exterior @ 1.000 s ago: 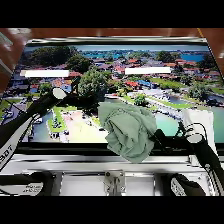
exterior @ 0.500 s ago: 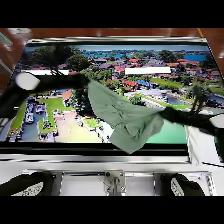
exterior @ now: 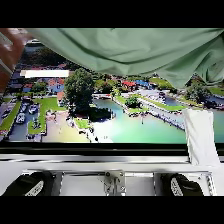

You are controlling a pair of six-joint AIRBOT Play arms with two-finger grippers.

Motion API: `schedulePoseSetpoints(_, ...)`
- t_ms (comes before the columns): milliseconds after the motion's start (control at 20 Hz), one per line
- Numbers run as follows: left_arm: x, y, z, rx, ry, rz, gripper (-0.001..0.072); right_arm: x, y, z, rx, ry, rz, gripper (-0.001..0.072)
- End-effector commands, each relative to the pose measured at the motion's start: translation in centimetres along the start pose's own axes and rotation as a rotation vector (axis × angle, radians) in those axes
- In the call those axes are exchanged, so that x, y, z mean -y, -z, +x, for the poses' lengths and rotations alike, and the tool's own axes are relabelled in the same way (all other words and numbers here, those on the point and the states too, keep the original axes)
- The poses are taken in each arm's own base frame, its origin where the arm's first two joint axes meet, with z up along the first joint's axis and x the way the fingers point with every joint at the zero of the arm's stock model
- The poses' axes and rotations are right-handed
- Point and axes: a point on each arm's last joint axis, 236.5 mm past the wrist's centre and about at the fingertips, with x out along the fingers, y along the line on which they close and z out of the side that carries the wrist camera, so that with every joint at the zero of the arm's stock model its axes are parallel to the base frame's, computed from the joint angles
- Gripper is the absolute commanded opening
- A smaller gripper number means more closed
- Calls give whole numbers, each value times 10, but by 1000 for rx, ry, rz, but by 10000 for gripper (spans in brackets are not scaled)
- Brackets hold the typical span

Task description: Fold the shirts.

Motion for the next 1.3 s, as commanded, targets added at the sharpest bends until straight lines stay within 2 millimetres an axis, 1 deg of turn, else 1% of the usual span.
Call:
schedulePoseSetpoints(0,20,-8,-48,-36,-29,106,33,-35,-2,-23,-52,-56,-28,65)
schedulePoseSetpoints(50,12,3,-54,-87,-72,111,34,-37,14,-25,-123,-63,-16,65)
schedulePoseSetpoints(150,-13,36,-73,-243,-193,121,34,-31,50,-31,-276,-42,-9,65)
schedulePoseSetpoints(250,-39,77,-97,-439,-312,99,33,-13,81,-42,-416,38,15,65)
schedulePoseSetpoints(300,-49,98,-110,-537,-357,84,34,-5,97,-49,-491,79,46,65)
schedulePoseSetpoints(400,-58,139,-133,-701,-417,6,34,5,132,-62,-650,121,123,65)
schedulePoseSetpoints(500,-63,172,-147,-778,-456,-79,33,11,170,-69,-794,129,215,64)
schedulePoseSetpoints(550,-67,190,-152,-804,-476,-119,34,15,188,-68,-846,126,258,65)
schedulePoseSetpoints(600,-72,207,-155,-826,-494,-151,34,22,204,-62,-872,128,295,64)
schedulePoseSetpoints(650,-79,224,-154,-841,-508,-171,34,32,218,-50,-868,136,333,64)
schedulePoseSetpoints(700,-88,239,-148,-839,-517,-190,34,45,229,-35,-837,149,360,64)
schedulePoseSetpoints(750,-97,252,-137,-827,-521,-199,34,60,242,-18,-802,164,394,64)
schedulePoseSetpoints(800,-108,262,-124,-802,-524,-203,35,72,255,-2,-779,169,428,64)
schedulePoseSetpoints(900,-134,283,-89,-746,-529,-212,34,96,282,32,-743,166,514,65)
schedulePoseSetpoints(950,-148,293,-71,-726,-536,-214,34,108,291,51,-723,152,543,64)
schedulePoseSetpoints(1050,-179,316,-32,-696,-551,-214,35,133,301,90,-659,147,629,64)
schedulePoseSetpoints(1150,-212,343,5,-649,-566,-213,35,155,311,125,-589,138,727,65)
schedulePoseSetpoints(1200,-228,359,19,-631,-575,-212,35,164,318,137,-568,138,766,65)
schedulePoseSetpoints(1250,-240,376,29,-629,-584,-219,35,174,329,146,-559,150,816,65)
